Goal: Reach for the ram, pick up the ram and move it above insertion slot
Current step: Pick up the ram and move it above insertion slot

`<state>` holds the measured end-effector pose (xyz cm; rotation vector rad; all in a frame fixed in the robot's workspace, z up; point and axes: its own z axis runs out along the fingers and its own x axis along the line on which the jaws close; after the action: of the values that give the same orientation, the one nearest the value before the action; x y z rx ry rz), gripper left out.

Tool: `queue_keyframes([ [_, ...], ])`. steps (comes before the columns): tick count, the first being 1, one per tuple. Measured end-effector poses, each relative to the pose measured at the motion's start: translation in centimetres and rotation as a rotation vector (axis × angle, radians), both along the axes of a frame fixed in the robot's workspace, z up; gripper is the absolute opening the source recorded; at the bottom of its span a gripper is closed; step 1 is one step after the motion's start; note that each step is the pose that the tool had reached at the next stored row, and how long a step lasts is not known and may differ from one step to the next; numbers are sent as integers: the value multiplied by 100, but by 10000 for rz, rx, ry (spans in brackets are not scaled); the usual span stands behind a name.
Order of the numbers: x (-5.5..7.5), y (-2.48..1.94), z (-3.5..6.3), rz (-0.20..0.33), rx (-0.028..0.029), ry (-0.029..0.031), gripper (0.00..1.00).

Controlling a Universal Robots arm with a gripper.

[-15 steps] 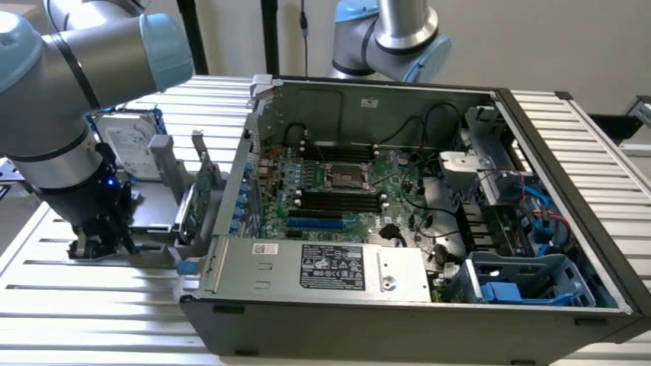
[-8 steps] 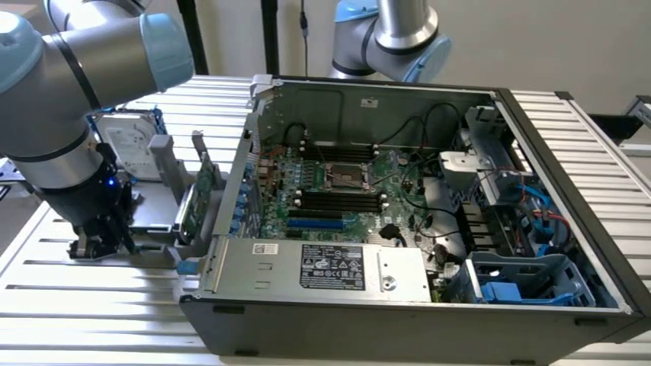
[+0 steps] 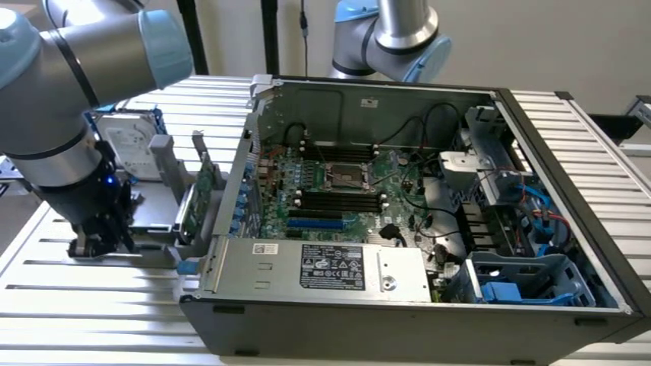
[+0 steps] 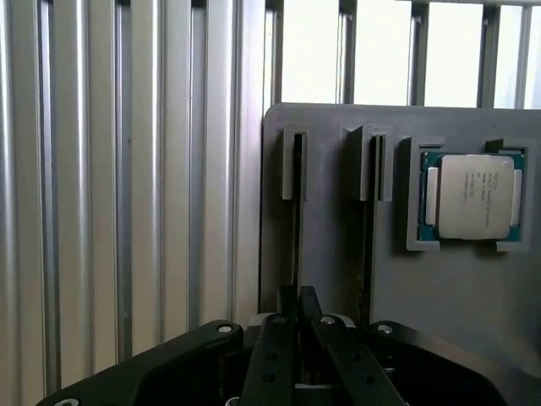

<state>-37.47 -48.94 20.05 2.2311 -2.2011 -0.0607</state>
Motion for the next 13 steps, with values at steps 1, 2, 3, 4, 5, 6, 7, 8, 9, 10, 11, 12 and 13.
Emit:
queue_keyframes([
  [1,0,0,10,0,2,-1,14],
  [2,0,0,24,0,3,-1,14],
  [3,0,0,44,0,4,-1,14],
  [4,0,0,73,-1,5,-1,14],
  [5,0,0,114,0,6,-1,14],
  [6,0,0,159,0,7,-1,14],
  [7,0,0,204,0,9,-2,14],
  [8,0,0,250,-1,7,0,14],
  [9,0,0,298,0,7,0,14],
  [10,0,0,343,0,7,-1,14],
  [11,1,0,388,0,8,-1,14],
  [12,1,0,434,2,6,0,14],
  [13,3,0,478,5,8,-2,14],
])
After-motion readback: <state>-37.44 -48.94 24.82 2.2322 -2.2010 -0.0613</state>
